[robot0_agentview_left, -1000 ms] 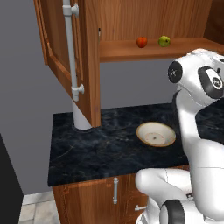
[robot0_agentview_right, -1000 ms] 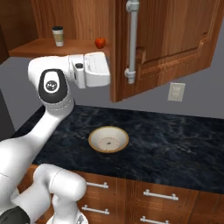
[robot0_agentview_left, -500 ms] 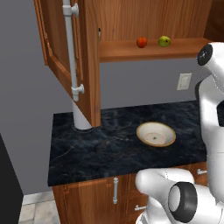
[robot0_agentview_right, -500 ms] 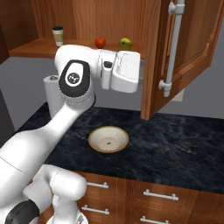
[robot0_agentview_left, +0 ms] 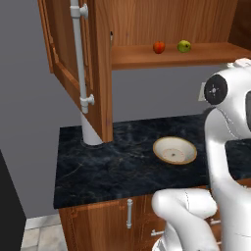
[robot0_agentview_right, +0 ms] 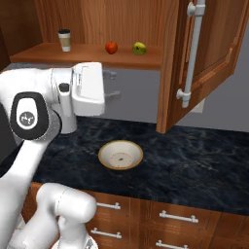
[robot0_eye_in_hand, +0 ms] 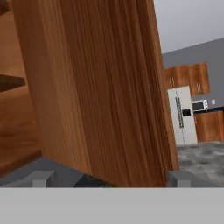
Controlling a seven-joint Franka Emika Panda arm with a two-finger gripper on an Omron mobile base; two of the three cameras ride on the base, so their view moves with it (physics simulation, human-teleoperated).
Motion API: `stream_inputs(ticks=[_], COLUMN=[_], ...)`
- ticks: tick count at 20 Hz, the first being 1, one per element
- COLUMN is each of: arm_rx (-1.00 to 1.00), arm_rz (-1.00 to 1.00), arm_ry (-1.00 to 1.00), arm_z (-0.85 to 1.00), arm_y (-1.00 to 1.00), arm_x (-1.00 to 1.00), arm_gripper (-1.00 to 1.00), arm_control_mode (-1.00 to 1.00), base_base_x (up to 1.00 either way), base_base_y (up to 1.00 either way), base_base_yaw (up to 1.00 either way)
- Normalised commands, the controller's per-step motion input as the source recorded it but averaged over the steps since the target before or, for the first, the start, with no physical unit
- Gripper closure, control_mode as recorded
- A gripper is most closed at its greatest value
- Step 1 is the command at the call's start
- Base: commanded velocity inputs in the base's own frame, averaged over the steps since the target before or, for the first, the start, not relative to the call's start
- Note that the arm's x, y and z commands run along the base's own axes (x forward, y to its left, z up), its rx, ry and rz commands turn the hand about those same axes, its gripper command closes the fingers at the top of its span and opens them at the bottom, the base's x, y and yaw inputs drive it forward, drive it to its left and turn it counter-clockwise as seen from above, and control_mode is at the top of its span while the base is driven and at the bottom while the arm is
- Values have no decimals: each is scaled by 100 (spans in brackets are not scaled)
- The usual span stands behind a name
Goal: Open the cabinet. Pick the apple and pear from the cabinet and place them into the bowl. Then close the cabinet.
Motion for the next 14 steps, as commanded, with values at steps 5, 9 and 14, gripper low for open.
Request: stream_inputs(ticks=[5, 9, 14], arm_rx=[-11, -5, 0], arm_rz=[42, 43, 44], arm_ry=[0, 7, 15], arm_z=[0, 0, 0], arm_y=[99, 83, 62], arm_x=[-37, -9, 0], arm_gripper=[-100, -100, -100], arm_control_mode=[-100, -100, -100], base_base_x=[0, 0, 0], base_base_y=[0, 0, 0], base_base_yaw=[0, 0, 0])
